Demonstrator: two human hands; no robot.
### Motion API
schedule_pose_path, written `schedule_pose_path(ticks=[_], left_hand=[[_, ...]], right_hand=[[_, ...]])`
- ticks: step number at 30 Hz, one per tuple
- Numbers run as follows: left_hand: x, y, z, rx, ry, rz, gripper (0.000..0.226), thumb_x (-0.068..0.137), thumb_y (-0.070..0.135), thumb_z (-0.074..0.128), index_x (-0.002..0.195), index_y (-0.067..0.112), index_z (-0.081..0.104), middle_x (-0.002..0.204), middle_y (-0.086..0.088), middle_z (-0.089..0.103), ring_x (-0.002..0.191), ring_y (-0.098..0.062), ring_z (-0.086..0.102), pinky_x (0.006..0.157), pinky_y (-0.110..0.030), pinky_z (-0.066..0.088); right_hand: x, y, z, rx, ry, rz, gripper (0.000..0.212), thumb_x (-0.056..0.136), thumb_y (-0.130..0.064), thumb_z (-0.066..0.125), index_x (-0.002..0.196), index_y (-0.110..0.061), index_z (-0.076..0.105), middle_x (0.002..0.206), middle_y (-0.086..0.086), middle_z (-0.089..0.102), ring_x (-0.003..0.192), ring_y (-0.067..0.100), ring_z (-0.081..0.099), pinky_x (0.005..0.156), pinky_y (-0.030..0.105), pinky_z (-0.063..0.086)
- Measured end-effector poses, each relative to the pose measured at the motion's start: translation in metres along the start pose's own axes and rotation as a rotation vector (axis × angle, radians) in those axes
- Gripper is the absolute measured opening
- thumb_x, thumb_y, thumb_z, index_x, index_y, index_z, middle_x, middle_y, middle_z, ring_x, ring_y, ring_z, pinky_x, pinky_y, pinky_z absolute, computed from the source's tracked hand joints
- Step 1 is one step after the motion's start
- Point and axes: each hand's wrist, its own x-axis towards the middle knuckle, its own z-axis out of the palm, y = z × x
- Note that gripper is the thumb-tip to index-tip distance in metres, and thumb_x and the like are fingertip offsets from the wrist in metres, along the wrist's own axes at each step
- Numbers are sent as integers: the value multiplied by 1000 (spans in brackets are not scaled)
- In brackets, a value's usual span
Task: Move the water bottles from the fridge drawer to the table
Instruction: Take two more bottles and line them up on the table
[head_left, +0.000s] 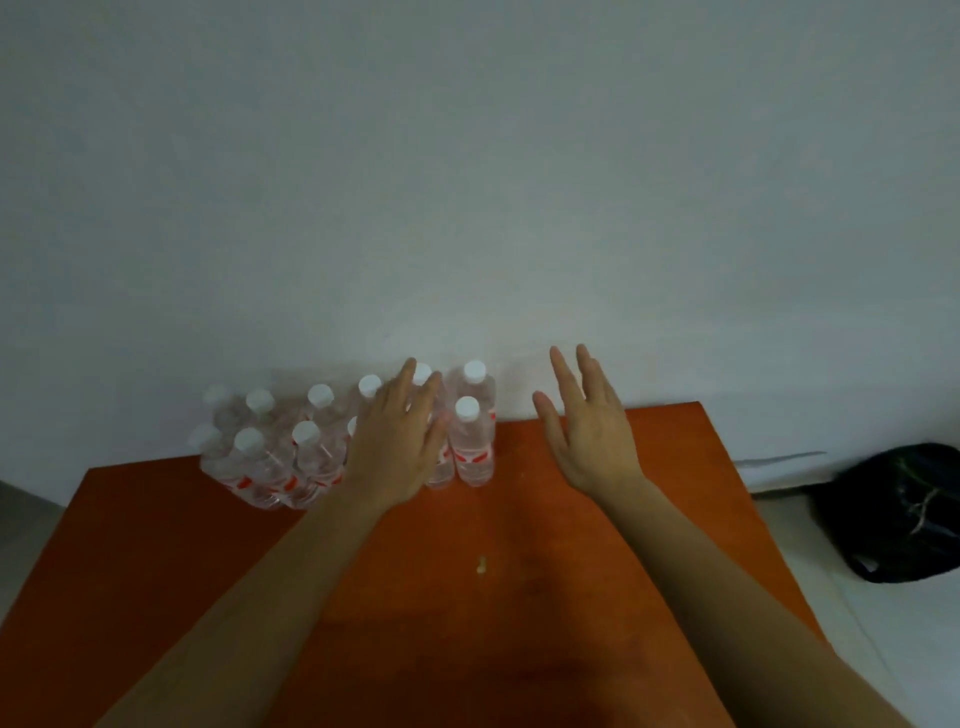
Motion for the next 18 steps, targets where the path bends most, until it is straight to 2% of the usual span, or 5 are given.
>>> schedule_pose_path(ticks=[3, 7, 10, 13, 18], left_hand=[[3, 44, -23, 103, 145, 75, 61, 102, 49, 21, 148, 16, 42, 158, -18, 31, 142, -38, 35, 110, -55, 33], [-1, 122, -46, 152, 267, 113, 62, 102, 52, 20, 154, 19, 30, 162, -19, 19, 148, -37, 21, 114, -58, 25], [-5, 184, -60, 114, 288, 162, 67, 100, 57, 13, 158, 23, 16, 165, -15, 4, 152, -33, 5, 119, -57, 15], [-8, 243, -70, 103, 287, 284, 71, 98, 61, 7, 158, 25, 7, 165, -13, -4, 153, -31, -3, 120, -58, 10], [-22, 331, -77, 4, 289, 509, 71, 98, 62, 16, 159, 26, 5, 166, -11, -7, 153, -30, -6, 121, -56, 7]], right_hand=[[-15, 29, -46, -136, 106, 17, 64, 103, -59, 22, 159, -29, 13, 167, 12, 7, 153, 32, 7, 123, 50, 16], [-48, 65, -111, -216, 230, 58, 66, 103, -58, 21, 159, -25, 17, 166, 15, 8, 153, 36, 4, 123, 53, 9], [-79, 89, -157, -280, 297, 121, 66, 103, -59, 21, 160, -26, 13, 167, 13, 4, 154, 33, -1, 124, 52, 4], [-115, 110, -203, -367, 359, 216, 67, 103, -61, 18, 160, -28, 7, 167, 10, 0, 154, 31, -6, 124, 51, -1], [-196, 130, -276, -484, 471, 408, 68, 102, -62, 19, 160, -28, 10, 167, 12, 1, 153, 32, -4, 123, 53, 2]])
